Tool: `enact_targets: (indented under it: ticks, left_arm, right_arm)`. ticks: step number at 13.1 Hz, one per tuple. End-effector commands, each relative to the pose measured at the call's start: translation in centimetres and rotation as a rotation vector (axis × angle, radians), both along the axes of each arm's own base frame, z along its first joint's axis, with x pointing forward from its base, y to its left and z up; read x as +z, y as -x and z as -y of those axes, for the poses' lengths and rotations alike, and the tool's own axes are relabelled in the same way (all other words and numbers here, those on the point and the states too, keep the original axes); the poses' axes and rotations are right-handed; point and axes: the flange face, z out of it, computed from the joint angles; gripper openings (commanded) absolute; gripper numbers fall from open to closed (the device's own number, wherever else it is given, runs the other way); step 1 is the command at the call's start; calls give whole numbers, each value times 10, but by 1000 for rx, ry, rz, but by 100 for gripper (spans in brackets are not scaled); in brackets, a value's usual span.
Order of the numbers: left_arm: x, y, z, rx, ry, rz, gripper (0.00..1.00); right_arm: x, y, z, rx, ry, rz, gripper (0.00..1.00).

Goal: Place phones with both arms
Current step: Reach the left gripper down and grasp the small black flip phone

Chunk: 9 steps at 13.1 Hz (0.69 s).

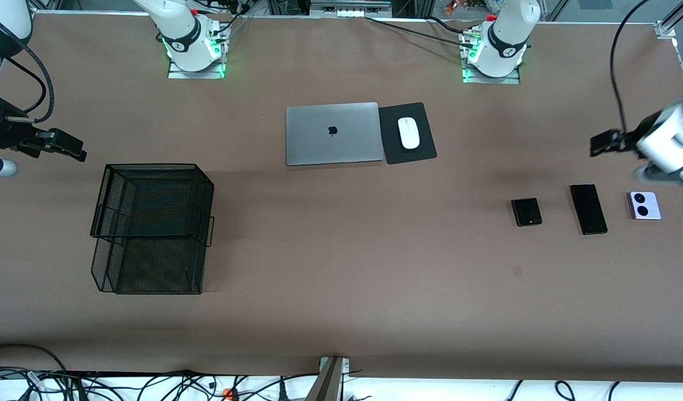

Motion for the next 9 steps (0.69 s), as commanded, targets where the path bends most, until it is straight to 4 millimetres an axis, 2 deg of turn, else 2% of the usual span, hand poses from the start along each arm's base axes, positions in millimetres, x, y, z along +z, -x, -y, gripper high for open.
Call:
enact_targets:
  ticks: [1, 3, 4, 7, 9]
  left_arm:
    - [-53, -24, -14, 15, 16, -2, 100]
    - [-105, -36, -20, 12, 16, 69, 100]
    - [-133, -35, -20, 9, 19, 96, 100]
    - [-206, -13, -21, 19, 25, 202, 100]
    - [-240, 1, -19, 12, 29, 253, 100]
  right_arm:
    - [5, 4, 0, -12, -2, 5, 100]
    - [6, 3, -2, -10, -3, 8, 100]
    - [5, 3, -1, -13, -4, 12, 100]
    - [4, 3, -2, -9, -3, 5, 100]
    - [5, 2, -2, -10, -3, 12, 100]
